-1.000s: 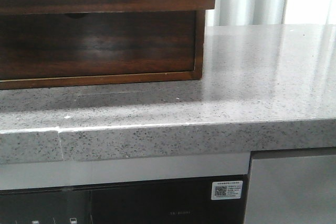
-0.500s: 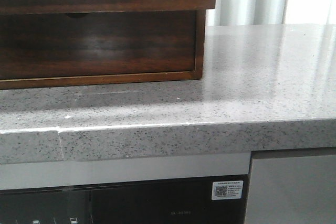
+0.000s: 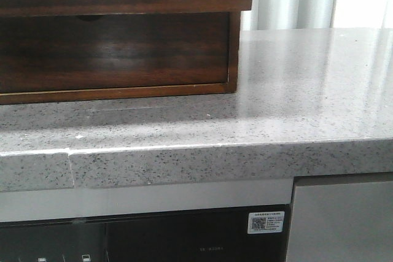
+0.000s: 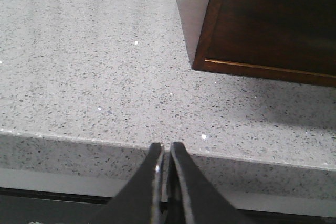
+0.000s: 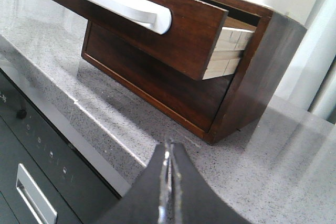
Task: Put scissors in drawer with both arms
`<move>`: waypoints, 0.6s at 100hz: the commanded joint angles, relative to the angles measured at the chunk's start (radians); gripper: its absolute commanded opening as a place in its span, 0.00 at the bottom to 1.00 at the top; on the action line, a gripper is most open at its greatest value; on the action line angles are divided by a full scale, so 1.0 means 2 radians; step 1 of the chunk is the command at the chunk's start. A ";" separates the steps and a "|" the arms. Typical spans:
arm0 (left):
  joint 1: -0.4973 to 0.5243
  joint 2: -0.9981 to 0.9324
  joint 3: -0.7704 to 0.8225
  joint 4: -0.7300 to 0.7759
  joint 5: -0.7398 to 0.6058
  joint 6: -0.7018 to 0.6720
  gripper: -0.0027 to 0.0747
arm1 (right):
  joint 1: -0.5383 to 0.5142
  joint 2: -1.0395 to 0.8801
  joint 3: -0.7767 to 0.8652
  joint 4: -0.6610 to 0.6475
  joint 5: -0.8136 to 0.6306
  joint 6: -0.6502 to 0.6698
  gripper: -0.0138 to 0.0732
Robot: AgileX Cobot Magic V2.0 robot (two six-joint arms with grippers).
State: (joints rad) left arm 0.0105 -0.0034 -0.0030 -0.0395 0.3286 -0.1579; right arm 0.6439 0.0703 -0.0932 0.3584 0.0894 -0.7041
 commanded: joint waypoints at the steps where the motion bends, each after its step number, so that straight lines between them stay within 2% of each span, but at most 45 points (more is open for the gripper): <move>1: 0.001 -0.018 0.009 -0.008 -0.019 -0.005 0.01 | -0.001 0.004 -0.013 0.003 -0.045 0.000 0.08; 25: 0.001 -0.018 0.009 -0.008 -0.019 -0.005 0.01 | -0.003 0.004 -0.013 0.003 -0.066 0.001 0.08; 32: 0.001 -0.018 0.009 -0.008 -0.019 -0.005 0.01 | -0.010 0.004 -0.013 -0.010 -0.074 0.030 0.08; 51: 0.001 -0.018 0.009 -0.008 -0.019 -0.005 0.01 | -0.068 0.004 -0.013 -0.203 -0.074 0.294 0.08; 60: 0.001 -0.018 0.009 -0.008 -0.019 -0.005 0.01 | -0.110 0.004 -0.013 -0.228 -0.074 0.352 0.08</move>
State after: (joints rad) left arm 0.0105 -0.0034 -0.0030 -0.0395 0.3303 -0.1579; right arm 0.4878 0.0703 -0.0932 -0.0173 0.0296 -0.1374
